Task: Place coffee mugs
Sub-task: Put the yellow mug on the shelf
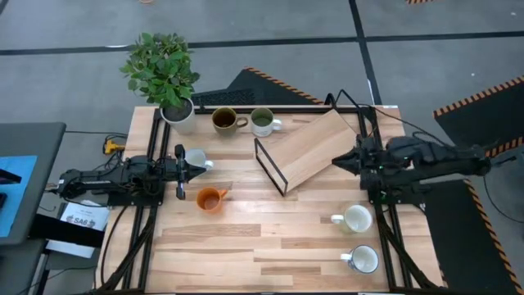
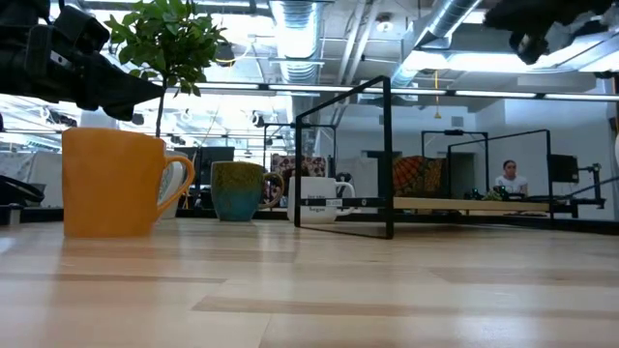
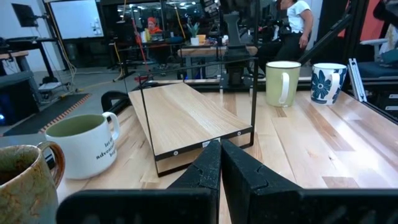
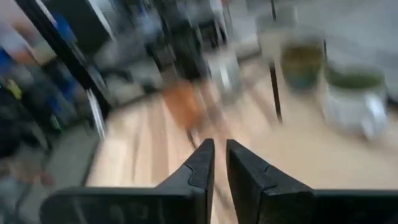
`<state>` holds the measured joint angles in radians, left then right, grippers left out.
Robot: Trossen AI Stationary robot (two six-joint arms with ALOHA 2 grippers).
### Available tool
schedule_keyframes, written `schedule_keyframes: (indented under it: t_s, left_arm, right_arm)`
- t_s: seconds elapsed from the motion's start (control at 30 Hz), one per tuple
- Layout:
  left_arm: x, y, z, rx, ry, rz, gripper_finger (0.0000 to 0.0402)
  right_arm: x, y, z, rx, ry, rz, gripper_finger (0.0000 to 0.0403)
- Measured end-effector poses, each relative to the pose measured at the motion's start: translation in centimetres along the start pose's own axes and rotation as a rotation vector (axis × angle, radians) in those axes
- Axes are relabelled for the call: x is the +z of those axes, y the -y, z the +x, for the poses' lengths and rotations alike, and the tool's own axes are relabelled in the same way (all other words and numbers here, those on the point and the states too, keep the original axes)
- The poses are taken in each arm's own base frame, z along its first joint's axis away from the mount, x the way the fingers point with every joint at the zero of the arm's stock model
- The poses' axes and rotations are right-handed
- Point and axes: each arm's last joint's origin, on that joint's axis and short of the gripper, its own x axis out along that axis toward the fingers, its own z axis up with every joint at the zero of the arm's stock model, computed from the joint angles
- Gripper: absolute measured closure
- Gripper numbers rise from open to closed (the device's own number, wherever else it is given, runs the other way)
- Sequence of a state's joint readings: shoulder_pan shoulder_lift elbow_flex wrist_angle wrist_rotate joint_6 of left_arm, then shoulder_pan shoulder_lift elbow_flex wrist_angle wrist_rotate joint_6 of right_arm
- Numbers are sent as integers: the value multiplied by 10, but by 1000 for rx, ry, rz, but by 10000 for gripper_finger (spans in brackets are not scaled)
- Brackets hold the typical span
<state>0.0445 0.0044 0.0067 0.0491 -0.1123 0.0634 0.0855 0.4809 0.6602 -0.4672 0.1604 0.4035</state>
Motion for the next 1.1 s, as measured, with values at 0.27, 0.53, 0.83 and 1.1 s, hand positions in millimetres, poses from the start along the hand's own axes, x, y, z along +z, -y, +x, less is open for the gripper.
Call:
schedule_keyframes:
  t_s: [0.27,0.53,0.83,1.1]
  left_arm:
    - [0,0,0,0,0,0,401]
    - [0,0,0,0,-1,0,401]
    - [0,0,0,0,-1,0,402]
    - [0,0,0,0,0,0,402]
  right_arm:
    - [21,-25,10,-111,-528,239,263]
    - [10,-53,19,-267,-1011,513,239]
    - [-25,-79,4,-679,-1208,526,244]
    - [-47,-101,13,-763,-1134,447,244]
